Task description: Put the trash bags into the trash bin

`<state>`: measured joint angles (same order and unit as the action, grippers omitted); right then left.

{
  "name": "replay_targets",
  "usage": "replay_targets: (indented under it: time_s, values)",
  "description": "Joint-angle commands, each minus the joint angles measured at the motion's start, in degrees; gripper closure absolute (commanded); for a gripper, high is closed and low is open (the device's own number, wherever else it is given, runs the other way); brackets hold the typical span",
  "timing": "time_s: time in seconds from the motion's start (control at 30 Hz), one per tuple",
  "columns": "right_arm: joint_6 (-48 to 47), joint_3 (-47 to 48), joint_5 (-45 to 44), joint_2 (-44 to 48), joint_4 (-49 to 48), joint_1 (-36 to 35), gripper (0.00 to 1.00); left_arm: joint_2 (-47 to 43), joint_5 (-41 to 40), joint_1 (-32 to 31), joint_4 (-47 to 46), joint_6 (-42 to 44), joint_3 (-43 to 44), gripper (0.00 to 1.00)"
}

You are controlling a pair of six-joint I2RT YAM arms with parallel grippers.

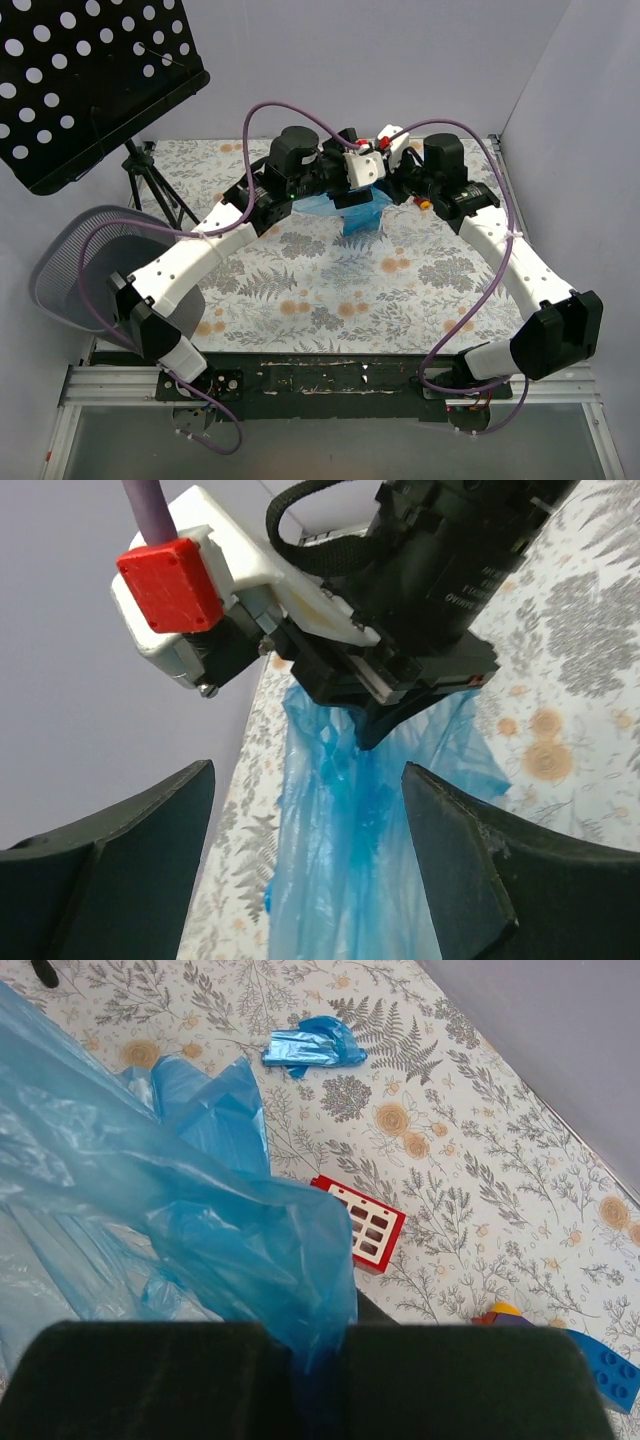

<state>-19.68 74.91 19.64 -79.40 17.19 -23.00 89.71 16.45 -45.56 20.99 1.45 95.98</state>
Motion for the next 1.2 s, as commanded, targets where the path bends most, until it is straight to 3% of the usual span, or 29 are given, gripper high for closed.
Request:
replay_targets:
  time_s: [0.0,0.07,0.17,0.2,0.27,0.3,0.33,0.37,0.43,0.5,0.63,0.7,0.9,0.97,1.03,1.07,1.1,1.17]
  values:
    - [-2.4,3.2,-0.8,0.9,-0.3,-0.5,0.99,0.5,-5.4,-0.4,3.3,9.3,3.1,0.27]
    - [-3.4,3.6,0.0,1.1,-0.5,-1.2,0.99,1.2,-6.5,-0.4,3.8,11.5,2.7,0.31]
    - [-4.5,3.6,1.3,1.4,-0.3,-2.0,0.99,2.7,-6.4,-0.4,4.6,14.6,2.5,0.49]
    - [-4.7,3.4,1.7,1.6,-0.2,-2.1,0.99,3.1,-6.3,-0.4,4.6,15.0,2.7,0.60]
    - [-4.8,2.9,2.2,2.0,-0.1,-2.2,0.99,4.4,-7.5,-0.5,3.9,14.2,4.0,0.92]
    - [-4.2,2.3,0.8,2.5,-0.2,-2.2,0.93,5.1,-8.7,-0.4,2.7,12.2,5.0,1.00]
    - [-1.9,0.9,-2.0,2.8,-1.4,-2.2,0.76,5.5,-10.4,-0.4,0.4,8.9,5.9,1.00]
    - [0.7,0.0,-6.5,3.3,-2.7,-2.0,0.52,5.5,-12.4,-0.3,-2.3,5.8,6.3,1.00]
    - [4.5,-1.4,-10.1,3.5,-3.1,-0.5,0.24,5.4,-15.6,0.5,-6.6,-0.5,7.0,1.00]
    - [8.7,-2.6,-8.4,3.5,-2.6,2.6,0.17,4.8,-19.3,1.7,-10.2,-5.0,6.8,1.00]
    - [14.8,-5.0,-4.4,3.2,-2.8,7.4,0.18,4.2,-24.2,4.0,-11.9,-9.1,6.9,1.00]
    - [15.3,-6.2,-1.8,2.9,-3.5,9.2,0.33,3.4,-24.2,5.2,-11.4,-10.2,6.2,1.00]
    - [16.6,-6.7,0.0,2.8,-5.3,13.8,0.51,-0.6,-25.3,6.2,-11.1,-8.9,0.4,1.00]
    - [16.5,-6.3,-0.4,2.9,-5.9,15.6,0.67,-1.7,-25.7,6.6,-11.0,-8.6,-1.9,1.00]
    - [16.3,-5.8,0.0,3.0,-5.9,17.2,0.90,-3.2,-25.7,6.8,-11.2,-8.5,-4.3,1.00]
    - [15.8,-5.7,0.7,3.2,-5.8,17.6,0.94,-3.7,-25.4,6.9,-11.2,-8.6,-5.3,1.00]
    - [14.7,-5.5,3.3,3.4,-5.4,17.6,0.89,-4.1,-24.6,6.8,-11.0,-8.9,-6.1,1.00]
    - [12.3,-5.7,13.4,4.3,-5.4,17.6,0.60,-4.6,-22.2,6.9,-9.9,-10.1,-6.8,1.00]
